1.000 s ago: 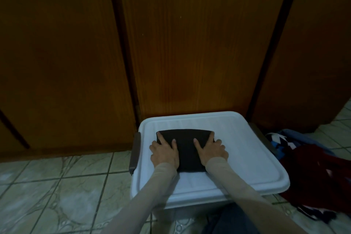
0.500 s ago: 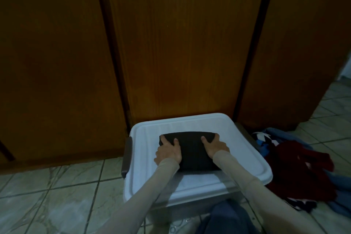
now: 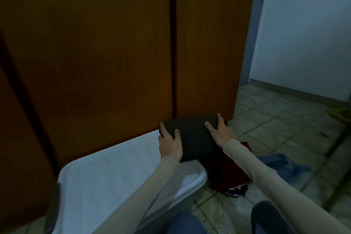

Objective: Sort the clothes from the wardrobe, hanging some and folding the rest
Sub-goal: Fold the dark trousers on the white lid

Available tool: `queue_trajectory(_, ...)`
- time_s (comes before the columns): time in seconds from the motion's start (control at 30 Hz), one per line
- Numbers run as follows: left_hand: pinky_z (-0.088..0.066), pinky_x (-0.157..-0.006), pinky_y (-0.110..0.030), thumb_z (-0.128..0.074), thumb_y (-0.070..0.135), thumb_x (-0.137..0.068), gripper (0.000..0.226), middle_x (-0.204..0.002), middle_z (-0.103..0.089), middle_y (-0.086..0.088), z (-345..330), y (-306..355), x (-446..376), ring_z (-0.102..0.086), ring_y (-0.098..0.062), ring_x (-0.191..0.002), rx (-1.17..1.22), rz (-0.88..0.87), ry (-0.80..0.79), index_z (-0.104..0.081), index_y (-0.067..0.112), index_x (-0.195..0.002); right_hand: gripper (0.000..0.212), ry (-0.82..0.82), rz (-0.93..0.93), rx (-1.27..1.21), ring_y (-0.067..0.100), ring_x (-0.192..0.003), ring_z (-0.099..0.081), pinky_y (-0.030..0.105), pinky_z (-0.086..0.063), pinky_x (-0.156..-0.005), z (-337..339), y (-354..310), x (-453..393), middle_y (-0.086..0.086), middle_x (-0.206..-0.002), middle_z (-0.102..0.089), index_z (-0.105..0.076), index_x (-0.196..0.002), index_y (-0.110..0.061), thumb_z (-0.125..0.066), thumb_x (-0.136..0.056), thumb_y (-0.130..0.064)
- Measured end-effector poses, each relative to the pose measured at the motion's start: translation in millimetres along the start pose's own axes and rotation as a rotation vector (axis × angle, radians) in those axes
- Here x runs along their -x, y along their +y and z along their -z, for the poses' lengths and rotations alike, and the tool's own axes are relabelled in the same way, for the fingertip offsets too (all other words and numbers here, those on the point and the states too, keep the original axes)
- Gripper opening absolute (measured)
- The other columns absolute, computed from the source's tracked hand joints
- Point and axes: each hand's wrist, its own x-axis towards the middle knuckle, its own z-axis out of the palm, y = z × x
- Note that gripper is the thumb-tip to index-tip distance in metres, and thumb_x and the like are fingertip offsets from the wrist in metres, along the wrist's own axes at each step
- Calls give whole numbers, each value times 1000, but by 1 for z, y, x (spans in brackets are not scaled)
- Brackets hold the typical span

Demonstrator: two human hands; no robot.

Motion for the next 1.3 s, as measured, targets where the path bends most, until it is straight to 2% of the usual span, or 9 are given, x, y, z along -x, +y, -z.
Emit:
queue_trajectory(0.17,-26,-112,-43,-38,35,-100,66,-153,-21,-12,-64,72,15,-30,-33,-136,63,-128,-170,5,32,-150,74,188,37,-125,32,-127,-44,36,-38,-100,99,35,4,10,-148,-34,-6,-150,-21,-47,-94,-45)
queue_trajectory(0.27,-25,-113,-45,-39,33,-100,67,-152,-21,-12,-109,123,28,-29,-33,-137,88,-211,-275,7,34,-149,68,306,49,-188,33,-122,-48,36,-41,-96,169,60,13,13,-143,-39,-15,-145,-20,-55,-92,-37)
queue_trajectory(0.4,-22,-115,-40,-41,27,-100,67,-152,-26,-13,-176,197,64,-28,-31,-137,119,-394,-413,3,30,-150,63,506,32,-126,31,-122,-48,30,-38,-95,265,101,35,12,-140,-44,-26,-140,-17,-59,-90,-34)
queue_trajectory(0.47,-27,-110,-35,-41,23,-100,66,-150,-30,-12,-210,233,95,-34,-31,-134,162,-469,-497,1,26,-150,62,612,18,-107,30,-122,-48,29,-37,-95,313,128,49,11,-139,-45,-29,-140,-16,-60,-89,-34)
queue_trajectory(0.63,-34,-109,-43,-45,23,-98,68,-147,-31,-15,-303,299,170,-39,-33,-129,239,-571,-728,-2,28,-150,61,740,-58,-33,30,-122,-47,27,-35,-91,426,200,86,11,-140,-43,-29,-143,-18,-55,-92,-37)
queue_trajectory(0.73,-33,-109,-40,-48,22,-97,69,-148,-30,-14,-353,324,209,-38,-33,-131,257,-589,-803,-5,27,-150,61,832,-122,28,31,-123,-46,31,-35,-99,475,240,102,12,-139,-46,-33,-143,-17,-57,-90,-38)
queue_trajectory(0.83,-33,-107,-35,-51,22,-95,72,-146,-32,-15,-393,341,240,-38,-31,-129,243,-603,-869,-5,26,-151,61,884,-158,16,32,-124,-46,35,-35,-104,510,277,111,12,-139,-47,-36,-141,-16,-59,-89,-37)
queue_trajectory(0.97,-35,-107,-37,-54,22,-93,77,-144,-35,-15,-436,353,264,-41,-32,-127,214,-610,-941,-4,26,-151,59,900,-213,28,31,-127,-43,31,-32,-101,537,316,115,13,-142,-44,-34,-143,-14,-57,-91,-32)
queue_trajectory(1.3,-31,-106,-32,-53,22,-94,80,-142,-31,-17,-504,359,290,-39,-31,-127,86,-661,-987,3,23,-151,56,907,-284,40,34,-124,-45,35,-34,-100,561,387,101,16,-140,-44,-32,-143,-12,-51,-95,-31)
